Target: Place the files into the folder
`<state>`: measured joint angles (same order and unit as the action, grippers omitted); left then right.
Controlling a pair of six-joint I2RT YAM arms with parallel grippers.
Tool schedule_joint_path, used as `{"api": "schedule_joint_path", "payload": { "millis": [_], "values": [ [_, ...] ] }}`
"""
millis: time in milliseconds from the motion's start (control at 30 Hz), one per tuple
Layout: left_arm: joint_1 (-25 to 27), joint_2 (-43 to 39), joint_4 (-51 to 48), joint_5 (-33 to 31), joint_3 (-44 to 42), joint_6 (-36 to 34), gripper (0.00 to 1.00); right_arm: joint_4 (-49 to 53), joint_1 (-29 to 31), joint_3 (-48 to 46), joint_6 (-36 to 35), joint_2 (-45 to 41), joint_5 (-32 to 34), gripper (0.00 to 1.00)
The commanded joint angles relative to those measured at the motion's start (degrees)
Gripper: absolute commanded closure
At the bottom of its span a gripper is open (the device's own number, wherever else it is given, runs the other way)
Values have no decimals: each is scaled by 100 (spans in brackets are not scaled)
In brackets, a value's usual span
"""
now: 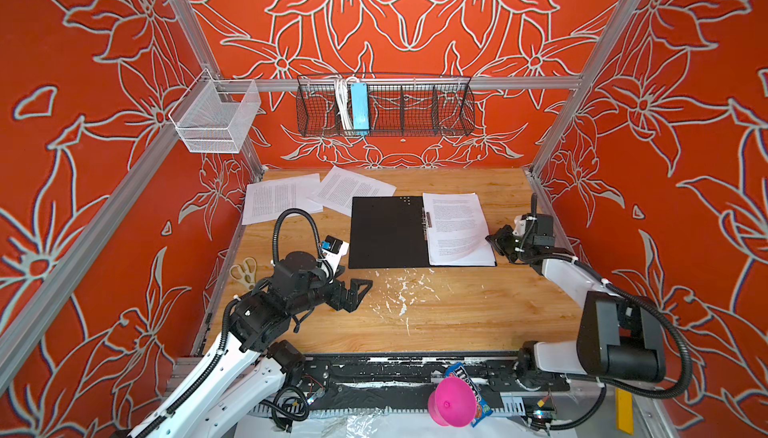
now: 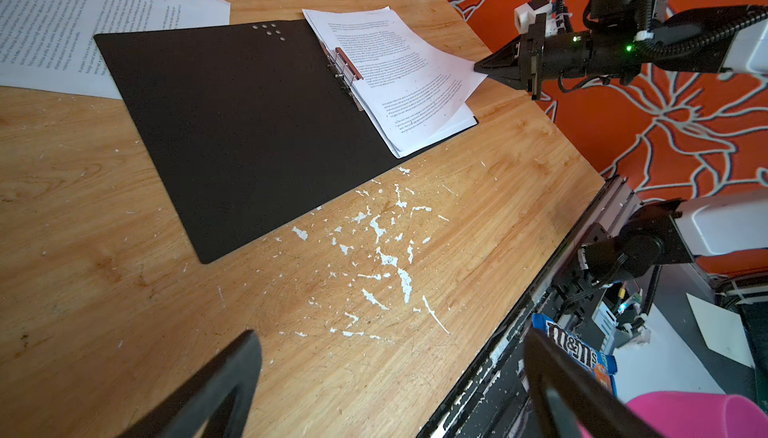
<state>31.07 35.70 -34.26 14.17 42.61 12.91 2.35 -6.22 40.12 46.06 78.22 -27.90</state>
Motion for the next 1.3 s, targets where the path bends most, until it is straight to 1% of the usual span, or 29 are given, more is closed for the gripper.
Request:
{"api": "schedule_joint_path", "payload": {
  "millis": [0, 433, 533, 567, 600, 667, 700, 767, 800, 867, 900, 967, 1033, 1100, 1133, 1167, 1267],
  "values": [
    [-31, 29, 7, 60, -29, 9, 2, 63, 59, 57, -122, 86, 13, 100],
    [-31, 50, -6, 65, -33, 10, 2, 73, 94, 146, -247, 229, -93, 100],
    [-31, 59, -2, 61, -27, 6, 2, 80, 94, 142, -257, 221, -84, 85],
    [-30, 60, -2, 56, -25, 8, 2, 93, 99, 137, -255, 216, -84, 76],
    [-31, 67, -2, 51, -25, 14, 2, 103, 92, 137, -248, 205, -84, 65],
    [-31, 60, -10, 49, -25, 21, 2, 148, 96, 152, -239, 188, -63, 50],
    [-31, 60, -10, 30, -25, 39, 2, 235, 95, 178, -256, 162, -11, 39],
    [-31, 65, -32, -18, -8, 61, 2, 482, 94, 256, -317, 82, 204, 26],
    [-31, 68, -53, -52, 6, 80, 2, 617, 94, 308, -377, 18, 358, 22],
    [-31, 83, -96, -163, 43, 136, 2, 855, 100, 404, -506, -154, 641, 18],
    [-31, 82, -122, -238, 66, 178, 2, 997, 117, 457, -579, -251, 805, 15],
    [-31, 86, -166, -338, 121, 224, 2, 1222, 236, 599, -792, -449, 1128, 14],
    [-31, 133, -265, -530, 199, 377, 2, 1468, 532, 789, -1087, -605, 1555, 13],
    [-56, 328, -301, -661, 272, 506, 2, 1692, 970, 1033, -1405, -684, 2003, 10],
    [-101, 452, -275, -670, 285, 589, 2, 1732, 1210, 1134, -1553, -663, 2117, 10],
    [-194, 624, -193, -588, 294, 720, 2, 1727, 1428, 1232, -1679, -616, 2147, 9],
    [-710, 1320, 209, 37, 344, 1203, 2, 1494, 1981, 1447, -1934, -234, 1863, 9]
  ]
}}
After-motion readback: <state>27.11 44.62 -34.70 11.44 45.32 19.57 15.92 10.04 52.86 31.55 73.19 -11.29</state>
